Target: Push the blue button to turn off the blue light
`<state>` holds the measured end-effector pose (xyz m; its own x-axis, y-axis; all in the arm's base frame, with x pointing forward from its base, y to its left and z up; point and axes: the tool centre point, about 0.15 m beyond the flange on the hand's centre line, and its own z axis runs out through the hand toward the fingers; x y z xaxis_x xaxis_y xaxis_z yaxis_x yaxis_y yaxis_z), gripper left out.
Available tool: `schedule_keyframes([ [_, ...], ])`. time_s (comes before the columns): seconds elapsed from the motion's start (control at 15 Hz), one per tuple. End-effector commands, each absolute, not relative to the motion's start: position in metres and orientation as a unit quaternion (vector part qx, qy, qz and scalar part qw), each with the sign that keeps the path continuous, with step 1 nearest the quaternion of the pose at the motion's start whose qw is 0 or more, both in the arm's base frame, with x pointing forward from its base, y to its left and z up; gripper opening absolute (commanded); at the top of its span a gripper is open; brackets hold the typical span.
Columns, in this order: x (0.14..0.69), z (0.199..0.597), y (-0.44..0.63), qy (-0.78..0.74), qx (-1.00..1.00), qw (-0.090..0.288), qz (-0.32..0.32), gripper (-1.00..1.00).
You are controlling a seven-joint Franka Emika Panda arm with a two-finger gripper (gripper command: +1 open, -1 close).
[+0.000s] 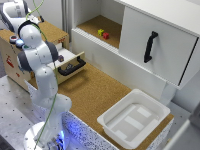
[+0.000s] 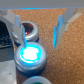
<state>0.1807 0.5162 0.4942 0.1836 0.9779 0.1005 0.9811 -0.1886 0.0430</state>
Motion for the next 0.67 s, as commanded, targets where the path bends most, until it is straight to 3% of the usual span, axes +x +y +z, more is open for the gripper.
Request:
schedule_keyframes([
  [0.0,0.197,0.481,0.537,-0.663,-0.748,-0.001,-0.012,-1.0],
  [0.33,0.187,0.466,0.533,-0.678,-0.735,-0.004,0.012,-1.0],
  [0.6,0.174,0.469,0.523,-0.691,-0.722,-0.03,0.023,-1.0],
])
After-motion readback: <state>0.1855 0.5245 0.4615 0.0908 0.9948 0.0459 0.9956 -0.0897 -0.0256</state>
